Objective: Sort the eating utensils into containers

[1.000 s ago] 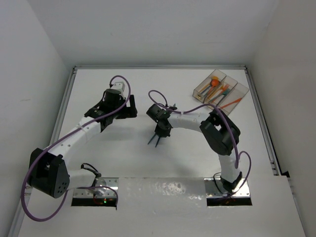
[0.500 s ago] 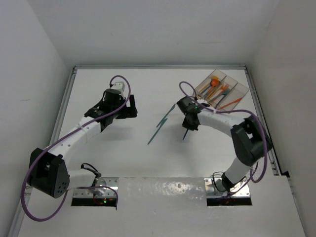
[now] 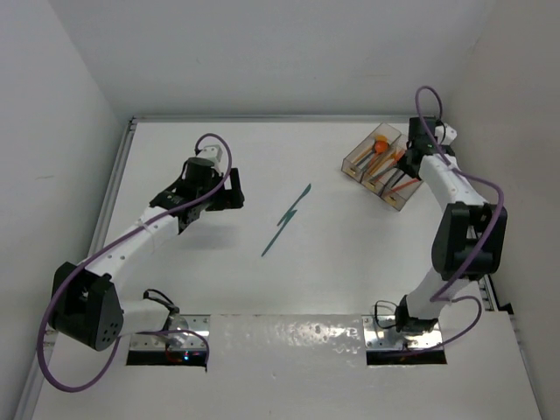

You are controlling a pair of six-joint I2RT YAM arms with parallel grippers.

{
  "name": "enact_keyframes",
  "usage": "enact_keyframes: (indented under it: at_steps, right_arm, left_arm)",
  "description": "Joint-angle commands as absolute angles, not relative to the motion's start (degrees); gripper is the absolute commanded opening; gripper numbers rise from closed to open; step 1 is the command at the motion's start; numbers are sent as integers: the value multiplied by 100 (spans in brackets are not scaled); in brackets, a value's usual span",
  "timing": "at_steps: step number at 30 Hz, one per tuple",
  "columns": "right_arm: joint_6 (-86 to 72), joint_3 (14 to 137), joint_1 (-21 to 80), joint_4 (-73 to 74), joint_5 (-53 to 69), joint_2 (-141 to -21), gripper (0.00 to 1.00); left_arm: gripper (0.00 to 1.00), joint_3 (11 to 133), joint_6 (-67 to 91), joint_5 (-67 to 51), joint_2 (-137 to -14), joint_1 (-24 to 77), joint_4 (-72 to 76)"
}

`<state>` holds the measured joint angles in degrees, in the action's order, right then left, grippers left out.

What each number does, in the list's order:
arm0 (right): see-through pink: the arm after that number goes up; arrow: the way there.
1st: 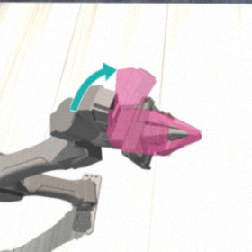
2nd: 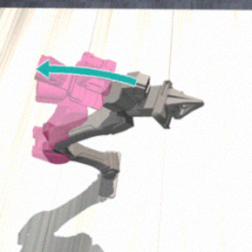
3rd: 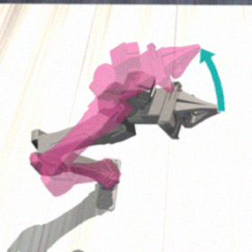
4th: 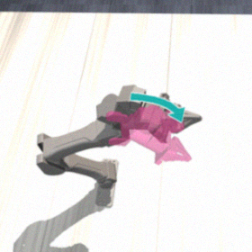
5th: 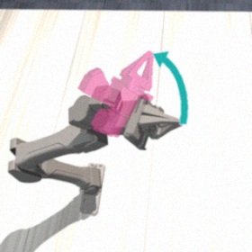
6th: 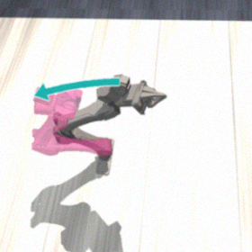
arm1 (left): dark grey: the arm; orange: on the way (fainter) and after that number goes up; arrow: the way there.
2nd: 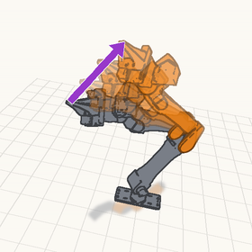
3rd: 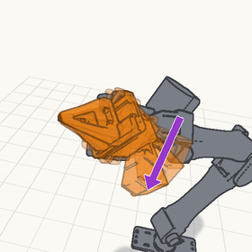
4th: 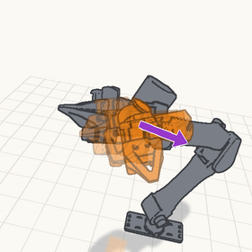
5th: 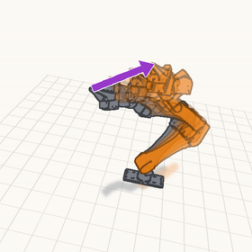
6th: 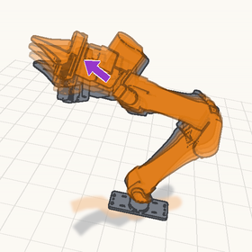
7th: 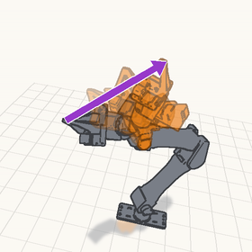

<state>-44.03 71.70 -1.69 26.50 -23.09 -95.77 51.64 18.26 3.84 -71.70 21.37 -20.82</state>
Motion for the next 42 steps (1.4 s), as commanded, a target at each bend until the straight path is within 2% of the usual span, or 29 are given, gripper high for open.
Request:
enact_keyframes:
  at_steps: [1,9,18,21,22,24,29,33,39,42]
  right_arm:
    - [-4070,7751,-553,2294,-2057,-10001,0]
    - [-3929,8823,-879,2557,-1960,-11135,0]
    - [-4166,8395,-888,2541,-1653,-11400,1]
    - [-4263,8244,-888,2549,-1600,-11180,12]
    - [-4263,8209,-853,2540,-1582,-11023,21]
    - [-4228,8086,-791,2531,-1704,-10838,34]
    - [-4192,7937,-265,2714,-2232,-10171,43]
    - [-4411,7674,368,2830,-2390,-9687,44]
    - [-5437,6979,1835,3102,-2593,-9334,46]
    - [-5904,6636,2905,2989,-2820,-9404,48]
  left_arm:
    - [89,5203,1758,334,-7189,2083,-1872]
    - [89,5203,1714,334,-7303,2083,-1837]
    - [89,5247,1696,369,-7418,2074,-1863]
    - [89,5265,1696,343,-7435,2074,-1837]
    - [89,5265,1696,325,-7444,2074,-1837]
    - [89,5282,1688,255,-7471,2066,-1846]
    - [89,5309,1705,202,-7462,2065,-1872]
    - [89,5300,1731,263,-7374,2057,-1872]
    - [89,5274,1775,325,-7128,2022,-1854]
    - [89,5247,1784,351,-7014,2021,-1854]
